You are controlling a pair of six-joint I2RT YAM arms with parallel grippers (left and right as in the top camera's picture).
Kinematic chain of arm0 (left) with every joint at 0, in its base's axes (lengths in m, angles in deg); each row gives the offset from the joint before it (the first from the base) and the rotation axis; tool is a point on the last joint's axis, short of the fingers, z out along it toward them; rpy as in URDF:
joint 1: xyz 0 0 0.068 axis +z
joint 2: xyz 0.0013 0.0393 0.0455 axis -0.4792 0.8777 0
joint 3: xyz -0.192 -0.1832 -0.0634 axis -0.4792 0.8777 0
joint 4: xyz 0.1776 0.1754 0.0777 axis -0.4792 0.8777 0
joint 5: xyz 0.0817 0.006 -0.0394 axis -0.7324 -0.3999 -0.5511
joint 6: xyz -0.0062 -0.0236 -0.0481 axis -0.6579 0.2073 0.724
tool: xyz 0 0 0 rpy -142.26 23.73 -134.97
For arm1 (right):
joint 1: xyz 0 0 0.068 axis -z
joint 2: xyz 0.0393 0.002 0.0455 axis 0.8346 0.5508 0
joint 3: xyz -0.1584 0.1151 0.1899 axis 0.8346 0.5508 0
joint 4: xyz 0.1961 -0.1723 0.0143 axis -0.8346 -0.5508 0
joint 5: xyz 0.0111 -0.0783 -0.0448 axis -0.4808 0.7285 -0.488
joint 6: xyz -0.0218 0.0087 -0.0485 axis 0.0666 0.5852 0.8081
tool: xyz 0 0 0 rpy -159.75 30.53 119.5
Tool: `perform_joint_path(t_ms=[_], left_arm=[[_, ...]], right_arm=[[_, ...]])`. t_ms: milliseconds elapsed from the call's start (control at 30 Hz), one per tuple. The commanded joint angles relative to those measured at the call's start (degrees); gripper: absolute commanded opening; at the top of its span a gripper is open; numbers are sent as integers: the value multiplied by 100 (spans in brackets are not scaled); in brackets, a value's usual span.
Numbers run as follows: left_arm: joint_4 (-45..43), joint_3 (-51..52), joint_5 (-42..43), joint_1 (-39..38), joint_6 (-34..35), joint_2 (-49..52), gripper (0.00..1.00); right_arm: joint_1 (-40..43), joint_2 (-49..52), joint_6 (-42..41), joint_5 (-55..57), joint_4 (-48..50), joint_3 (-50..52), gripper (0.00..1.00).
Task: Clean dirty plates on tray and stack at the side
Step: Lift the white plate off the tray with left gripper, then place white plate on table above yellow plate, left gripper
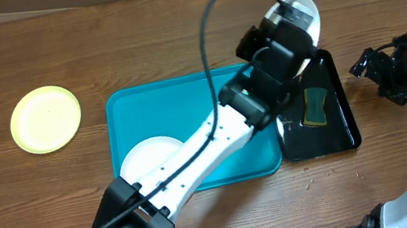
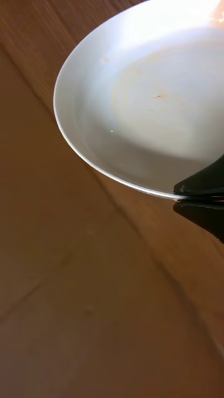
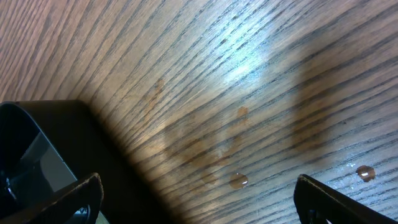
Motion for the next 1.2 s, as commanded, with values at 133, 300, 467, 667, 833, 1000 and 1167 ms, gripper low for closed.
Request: perform_joint_path(t_ms=[133, 300, 467, 667, 833, 1000, 1167], left_arm=[[-393, -151, -955, -284, -1294, -195, 4], [-789, -151, -1416, -448, -1980, -195, 4], [-1139, -151, -1491, -511, -2363, -195, 4], [-964, -151, -1331, -407, -1906, -195, 4], [258, -151, 155, 52, 203, -195, 4], [909, -151, 3842, 1368, 2872, -195, 4], [1150, -151, 5097, 2778, 4085, -195, 4]], right_arm=[[0, 17, 9, 55, 37, -120, 100], [0, 17, 7, 52, 37, -120, 100], [0, 17, 9, 55, 37, -120, 100], [0, 17, 9, 55, 39, -120, 100], [0, 17, 7, 55, 37, -120, 100], [0, 17, 7, 55, 37, -120, 100], [0, 17, 7, 55, 37, -120, 100]])
